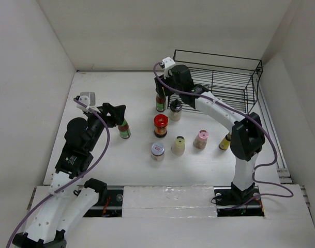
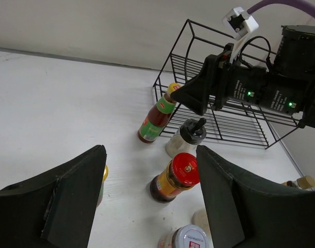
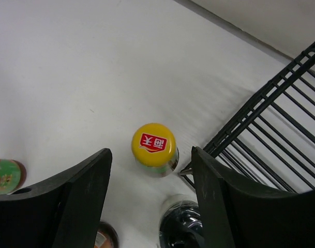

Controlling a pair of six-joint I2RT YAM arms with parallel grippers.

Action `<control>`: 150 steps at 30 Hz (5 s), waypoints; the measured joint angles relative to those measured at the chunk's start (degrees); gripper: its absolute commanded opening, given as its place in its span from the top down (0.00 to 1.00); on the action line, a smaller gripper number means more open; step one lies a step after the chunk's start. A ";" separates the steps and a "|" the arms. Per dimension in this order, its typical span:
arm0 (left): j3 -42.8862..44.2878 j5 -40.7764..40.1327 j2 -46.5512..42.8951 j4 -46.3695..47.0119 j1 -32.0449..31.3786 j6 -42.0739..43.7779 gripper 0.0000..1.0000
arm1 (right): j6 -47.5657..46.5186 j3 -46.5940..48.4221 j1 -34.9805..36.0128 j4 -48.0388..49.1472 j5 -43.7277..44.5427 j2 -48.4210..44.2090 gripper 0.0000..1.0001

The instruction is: Organize the condiment bottles

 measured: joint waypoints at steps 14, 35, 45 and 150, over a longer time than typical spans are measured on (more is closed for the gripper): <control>0.00 0.94 0.85 0.00 0.00 0.00 0.34 | 0.20 0.22 -0.57 0.61 -1.18 2.58 0.39; 0.00 3.04 -0.20 0.24 0.00 0.00 0.34 | 1.77 -2.38 1.27 10.25 1.44 4.02 0.85; 0.00 3.02 -0.24 0.35 0.00 0.00 0.34 | 2.93 5.14 0.81 7.13 -2.51 -2.43 0.85; 0.00 3.50 -0.46 0.39 0.00 0.00 0.34 | 6.25 18.69 -17.31 20.68 2.49 10.36 0.19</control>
